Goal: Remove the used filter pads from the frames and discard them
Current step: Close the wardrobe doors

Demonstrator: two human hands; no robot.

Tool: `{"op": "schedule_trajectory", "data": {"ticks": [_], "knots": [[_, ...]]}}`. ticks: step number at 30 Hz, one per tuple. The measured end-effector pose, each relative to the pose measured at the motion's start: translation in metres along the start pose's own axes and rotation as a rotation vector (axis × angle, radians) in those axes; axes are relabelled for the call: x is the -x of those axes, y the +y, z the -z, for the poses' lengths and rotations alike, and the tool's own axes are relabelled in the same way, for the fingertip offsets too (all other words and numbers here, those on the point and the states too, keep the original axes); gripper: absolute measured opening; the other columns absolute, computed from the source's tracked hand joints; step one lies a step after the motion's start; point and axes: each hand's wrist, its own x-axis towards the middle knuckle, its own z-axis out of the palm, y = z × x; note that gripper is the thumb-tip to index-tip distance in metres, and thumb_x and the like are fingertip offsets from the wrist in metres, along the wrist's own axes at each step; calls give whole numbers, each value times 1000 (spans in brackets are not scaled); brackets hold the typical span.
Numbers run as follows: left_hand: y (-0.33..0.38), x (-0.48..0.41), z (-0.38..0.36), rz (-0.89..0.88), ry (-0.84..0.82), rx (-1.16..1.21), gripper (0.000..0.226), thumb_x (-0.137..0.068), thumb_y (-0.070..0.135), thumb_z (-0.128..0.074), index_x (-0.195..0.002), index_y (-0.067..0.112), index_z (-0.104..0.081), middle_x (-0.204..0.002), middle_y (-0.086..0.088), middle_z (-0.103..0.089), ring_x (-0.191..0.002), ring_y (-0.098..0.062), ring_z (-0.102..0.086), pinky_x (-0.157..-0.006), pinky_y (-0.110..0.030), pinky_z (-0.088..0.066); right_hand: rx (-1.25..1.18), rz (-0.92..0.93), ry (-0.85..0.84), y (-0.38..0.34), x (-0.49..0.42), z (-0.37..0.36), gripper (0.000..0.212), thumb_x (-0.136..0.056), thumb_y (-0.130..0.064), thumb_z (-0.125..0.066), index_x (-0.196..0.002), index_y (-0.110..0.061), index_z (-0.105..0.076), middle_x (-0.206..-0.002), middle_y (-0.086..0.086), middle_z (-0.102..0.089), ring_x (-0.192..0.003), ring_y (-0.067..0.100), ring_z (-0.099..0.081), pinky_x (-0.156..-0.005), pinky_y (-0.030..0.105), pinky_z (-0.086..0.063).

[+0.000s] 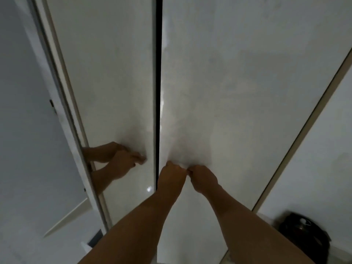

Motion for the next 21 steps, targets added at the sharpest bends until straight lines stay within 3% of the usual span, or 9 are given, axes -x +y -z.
{"op": "schedule_trajectory", "data": {"ticks": [1,3,6,10,21], "knots": [[-2,-5,-10,-5,-21,11,29,-44,7,-93,-62,12,-70,-61,-7,-65,-64,-22,-66,-50,-24,-51,-2,-10,6,0,-7,0,24,-99,-31,-47,-108,-27,-70,-112,1,-70,-107,25,-64,-86,37,-53],[-7,-11,-27,49,-32,13,29,-76,8,-77,-104,6,-70,-98,-10,-69,-99,-24,-64,-75,-28,-55,-4,-23,-2,-2,-18,2,23,-97,-25,-49,-109,-28,-69,-116,0,-68,-110,25,-62,-90,39,-52],[-15,-25,-43,60,25,1,59,-91,9,-61,-142,-6,-38,-136,-19,-50,-127,-30,-46,-104,-35,-42,13,-45,-15,0,-35,4,26,-96,-22,-49,-113,-31,-66,-122,-3,-64,-114,23,-60,-92,40,-51],[-16,-45,-56,40,-43,-29,74,-93,9,-56,-150,-9,-13,-154,-28,-26,-142,-38,-26,-117,-44,-27,-7,-88,4,1,-55,2,28,-96,-18,-48,-115,-28,-67,-120,0,-66,-112,25,-61,-91,37,-50],[-20,-82,-80,30,4,105,71,-99,6,-45,-154,-5,-2,-162,-26,-5,-151,-37,-7,-123,-47,-14,23,-134,74,13,-92,-2,26,-100,-24,-45,-113,-28,-67,-115,0,-68,-106,25,-64,-86,37,-51]]}}
